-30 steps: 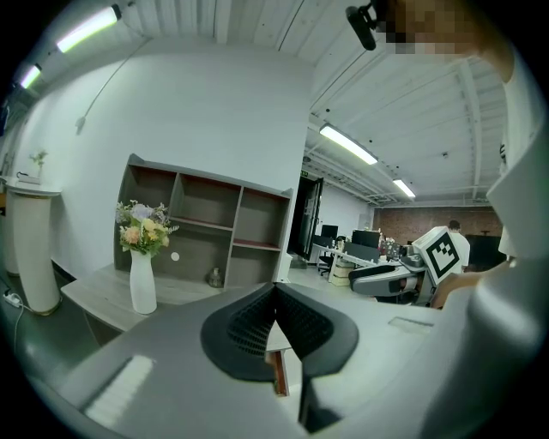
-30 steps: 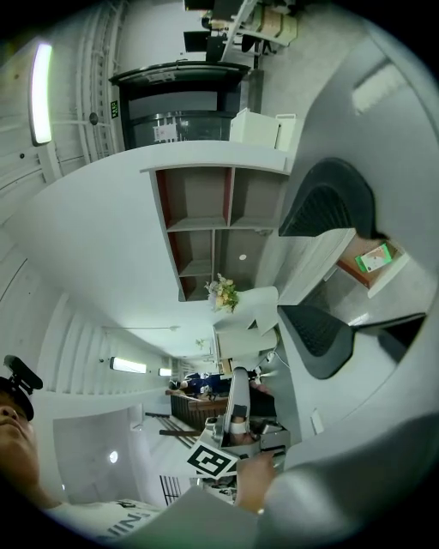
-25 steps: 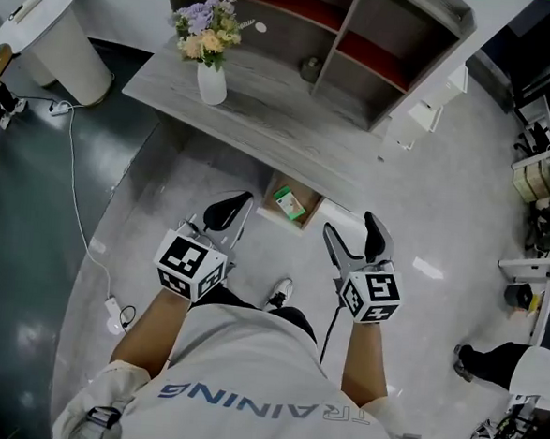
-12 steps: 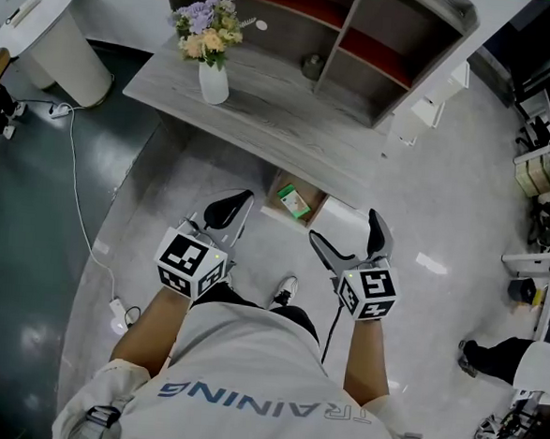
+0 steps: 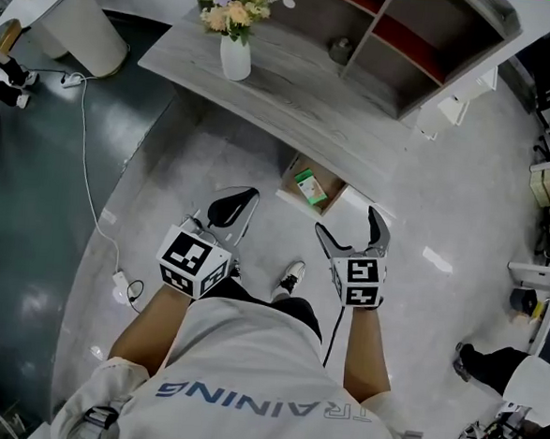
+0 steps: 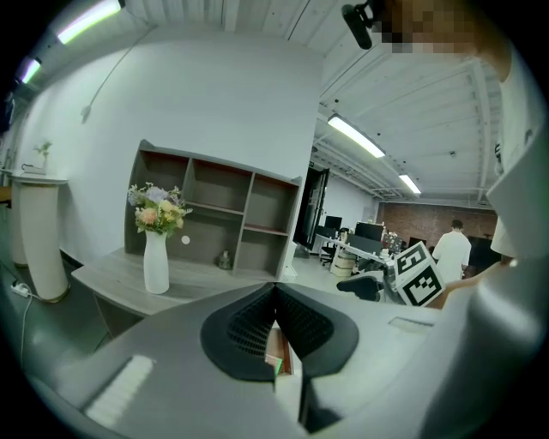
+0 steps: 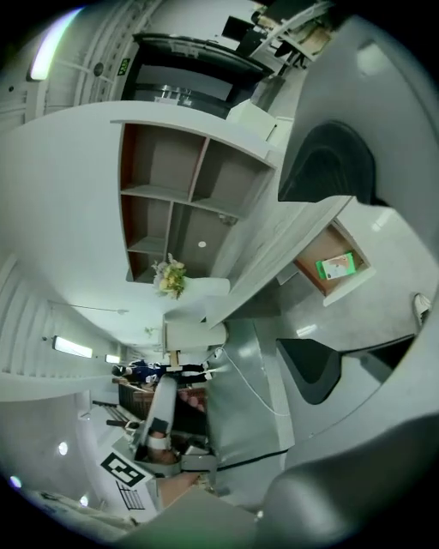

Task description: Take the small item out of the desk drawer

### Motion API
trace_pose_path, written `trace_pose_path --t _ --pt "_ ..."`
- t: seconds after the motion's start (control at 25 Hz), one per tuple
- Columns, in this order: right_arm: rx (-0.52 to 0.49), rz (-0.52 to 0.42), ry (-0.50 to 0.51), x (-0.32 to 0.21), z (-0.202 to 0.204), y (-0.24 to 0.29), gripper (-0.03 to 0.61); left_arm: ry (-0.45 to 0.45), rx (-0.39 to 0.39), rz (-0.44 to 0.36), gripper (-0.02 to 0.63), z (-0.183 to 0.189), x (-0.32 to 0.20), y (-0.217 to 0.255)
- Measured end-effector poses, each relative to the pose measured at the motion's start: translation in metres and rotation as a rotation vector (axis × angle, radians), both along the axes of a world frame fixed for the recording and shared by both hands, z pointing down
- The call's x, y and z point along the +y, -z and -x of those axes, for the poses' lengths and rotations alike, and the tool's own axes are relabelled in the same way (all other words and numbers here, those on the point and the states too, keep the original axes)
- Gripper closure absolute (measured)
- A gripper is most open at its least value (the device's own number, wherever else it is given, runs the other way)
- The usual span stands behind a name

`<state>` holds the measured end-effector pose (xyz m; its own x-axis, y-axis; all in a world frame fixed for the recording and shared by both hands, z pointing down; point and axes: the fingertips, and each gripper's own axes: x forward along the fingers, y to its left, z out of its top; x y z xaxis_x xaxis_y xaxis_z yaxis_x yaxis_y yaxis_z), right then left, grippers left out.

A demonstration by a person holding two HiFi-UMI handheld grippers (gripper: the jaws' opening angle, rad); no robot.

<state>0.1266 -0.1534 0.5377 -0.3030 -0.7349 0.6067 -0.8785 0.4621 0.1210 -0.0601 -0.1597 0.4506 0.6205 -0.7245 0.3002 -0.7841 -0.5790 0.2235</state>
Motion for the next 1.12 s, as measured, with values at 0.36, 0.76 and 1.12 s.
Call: trace_pose_path --t 0.36,0.76,1.12 --pt "0.173 0.132 0.028 -0.029 0.013 -0.123 0.074 0.078 -0.036 0.116 0.615 0.033 0.014 -0.053" --pt "0.322 0.182 0.011 -0.062 0.014 -0.24 0.098 0.092 -0.026 0.221 0.615 0.032 0.016 -0.115" --pt "0.446 0.241 -0.01 -0.088 0.004 -0.325 0.12 0.107 0.02 0.266 0.615 0.037 0.013 -0.159"
